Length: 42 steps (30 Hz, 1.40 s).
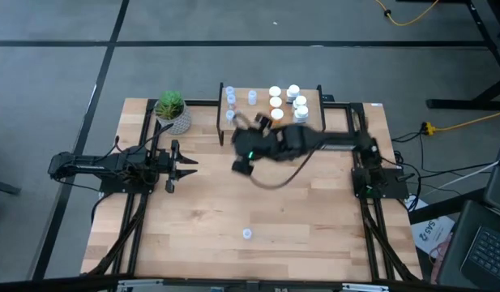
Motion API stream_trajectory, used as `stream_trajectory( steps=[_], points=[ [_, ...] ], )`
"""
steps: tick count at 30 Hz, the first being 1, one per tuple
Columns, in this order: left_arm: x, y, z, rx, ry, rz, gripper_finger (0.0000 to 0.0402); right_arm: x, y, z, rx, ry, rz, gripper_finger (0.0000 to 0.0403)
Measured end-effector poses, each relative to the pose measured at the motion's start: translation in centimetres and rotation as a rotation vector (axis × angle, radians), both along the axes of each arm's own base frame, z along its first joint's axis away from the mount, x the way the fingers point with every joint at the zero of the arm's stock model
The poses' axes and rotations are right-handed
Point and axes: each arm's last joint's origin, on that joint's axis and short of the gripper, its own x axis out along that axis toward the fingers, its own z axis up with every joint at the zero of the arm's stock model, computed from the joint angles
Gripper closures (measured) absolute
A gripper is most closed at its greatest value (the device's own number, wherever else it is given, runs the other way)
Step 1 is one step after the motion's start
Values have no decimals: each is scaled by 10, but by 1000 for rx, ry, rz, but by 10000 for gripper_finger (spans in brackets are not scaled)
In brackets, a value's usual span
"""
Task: Pick and place medicine bottles onto shelf by color
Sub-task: Put the top white pill bottle on the shelf aligned with the other white pill bottle
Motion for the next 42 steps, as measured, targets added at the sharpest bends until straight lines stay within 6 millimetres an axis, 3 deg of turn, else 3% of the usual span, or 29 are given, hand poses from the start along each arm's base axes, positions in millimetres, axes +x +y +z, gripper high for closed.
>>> stream_trajectory(
  steps=[4,6,14,18,33,42],
  points=[
    [0,0,0,0,0,0,280,-26,-42,9,19,-9,-160,263],
    [0,0,0,0,0,-1,280,-30,-62,7,38,-40,-213,263],
    [0,0,0,0,0,0,280,-22,-135,-40,160,-95,-230,263],
    [0,0,0,0,0,0,280,-25,-161,-56,156,-121,-288,263],
    [0,0,0,0,0,0,280,-24,-178,-72,202,-72,-298,263],
    [0,0,0,0,0,-1,280,-27,-186,-72,205,-82,-324,256]
  ],
)
